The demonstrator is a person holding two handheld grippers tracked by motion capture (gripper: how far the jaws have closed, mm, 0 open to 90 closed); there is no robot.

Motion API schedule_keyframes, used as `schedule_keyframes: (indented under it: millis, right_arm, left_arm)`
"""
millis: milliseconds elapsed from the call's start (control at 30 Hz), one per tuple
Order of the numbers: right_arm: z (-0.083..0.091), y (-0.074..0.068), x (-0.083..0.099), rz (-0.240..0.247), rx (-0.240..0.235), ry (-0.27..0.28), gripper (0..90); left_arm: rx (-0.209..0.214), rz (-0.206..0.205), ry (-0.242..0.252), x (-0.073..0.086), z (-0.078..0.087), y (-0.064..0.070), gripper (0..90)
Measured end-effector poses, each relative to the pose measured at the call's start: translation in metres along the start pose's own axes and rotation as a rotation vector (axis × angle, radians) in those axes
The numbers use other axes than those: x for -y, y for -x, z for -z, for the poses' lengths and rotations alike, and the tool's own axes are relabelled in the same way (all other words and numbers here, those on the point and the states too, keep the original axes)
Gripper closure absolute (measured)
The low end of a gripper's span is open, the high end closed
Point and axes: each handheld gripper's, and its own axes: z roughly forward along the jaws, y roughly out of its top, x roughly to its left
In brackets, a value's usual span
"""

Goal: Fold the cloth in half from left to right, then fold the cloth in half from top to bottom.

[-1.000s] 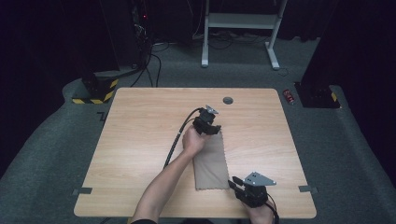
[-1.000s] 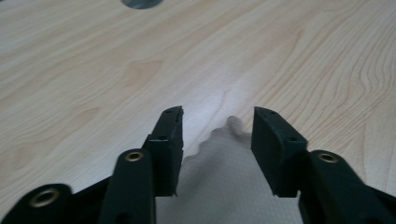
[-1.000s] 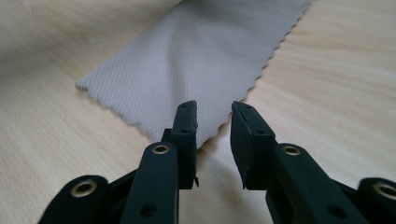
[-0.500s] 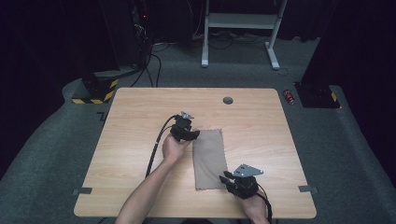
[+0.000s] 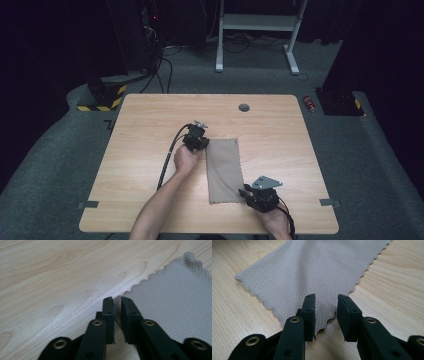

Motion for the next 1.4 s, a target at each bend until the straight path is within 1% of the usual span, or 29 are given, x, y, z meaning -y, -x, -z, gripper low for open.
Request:
schedule_keyframes:
  millis: [33,100,200,300,400,433,533,567,733,900,967,1000,1033,1100,1133,1167,1200,1233,1300,1333,1367,1400]
  right_arm:
    - [0.0,0.0,0.0,0.001,0.0,0.0,67.9]
    - [0.0,0.0,0.0,0.005,-0.001,-0.001,67.9]
    - [-0.001,0.001,-0.001,0.006,-0.002,-0.003,67.2]
    - [-0.001,0.002,-0.002,-0.001,-0.001,-0.003,67.1]
    - [-0.002,0.002,-0.002,-0.005,-0.001,-0.003,67.1]
    - [-0.002,0.002,-0.003,-0.005,0.0,-0.003,67.1]
    - [-0.003,0.002,-0.003,-0.005,-0.001,-0.004,67.2]
    - [-0.003,0.002,-0.004,-0.004,-0.001,-0.005,67.1]
    - [-0.004,0.001,-0.004,-0.011,0.002,-0.005,66.9]
    - [-0.007,-0.001,-0.007,0.0,0.004,-0.006,66.4]
    - [-0.008,-0.001,-0.008,0.009,0.002,-0.009,65.9]
    - [-0.008,-0.001,-0.008,0.011,0.002,-0.008,65.8]
    - [-0.009,-0.001,-0.008,0.005,0.001,-0.007,65.7]
    - [-0.009,0.001,-0.009,-0.001,0.002,-0.005,65.6]
    - [-0.009,0.001,-0.009,-0.004,0.003,-0.003,65.5]
    - [-0.009,0.002,-0.009,-0.007,0.003,-0.004,65.4]
    - [-0.009,0.002,-0.009,-0.005,0.005,-0.002,65.4]
    - [-0.009,0.003,-0.009,-0.005,0.007,-0.001,65.3]
    - [-0.009,0.004,-0.009,-0.008,0.012,-0.002,65.1]
    - [-0.01,0.005,-0.009,-0.005,0.014,0.0,65.0]
    - [-0.01,0.006,-0.008,-0.003,0.017,0.002,64.9]
    - [-0.01,0.007,-0.008,-0.009,0.018,0.003,64.9]
  left_arm:
    - [0.0,-0.009,-0.005,-0.001,0.0,0.001,86.8]
    - [0.007,-0.003,-0.003,-0.001,-0.001,0.001,88.5]
    - [0.035,0.035,0.003,-0.001,-0.001,-0.004,89.3]
    - [0.044,0.05,0.01,-0.001,-0.002,-0.006,89.9]
    - [0.046,0.027,0.005,-0.002,-0.003,-0.007,90.0]
    - [0.05,0.03,0.004,-0.003,-0.003,-0.007,90.0]
    - [0.047,0.022,-0.002,-0.006,-0.005,-0.008,90.0]
    - [0.043,0.008,-0.007,-0.007,-0.006,-0.009,90.0]
    - [0.039,0.011,0.005,-0.01,-0.009,-0.011,90.0]
    - [0.038,0.0,0.003,-0.011,-0.009,-0.013,90.0]
    - [0.04,0.001,0.009,-0.01,-0.009,-0.013,89.9]
    - [0.046,0.005,0.02,-0.009,-0.007,-0.013,89.3]
    - [0.052,0.013,0.029,-0.008,-0.005,-0.013,87.8]
    - [0.076,0.032,0.045,-0.006,0.002,-0.012,78.9]
    - [0.078,0.027,0.052,-0.005,0.005,-0.011,73.8]
    - [0.087,0.03,0.068,-0.003,0.012,-0.009,71.3]
    - [0.093,0.032,0.074,-0.001,0.017,-0.008,66.7]
    - [0.101,0.026,0.075,0.001,0.022,-0.006,63.8]
    - [0.106,-0.006,0.089,0.011,0.038,0.002,60.8]
    - [0.114,-0.006,0.095,0.017,0.045,0.006,59.4]
    - [0.131,-0.001,0.097,0.024,0.053,0.011,58.3]
    - [0.14,-0.016,0.092,0.032,0.06,0.015,57.8]
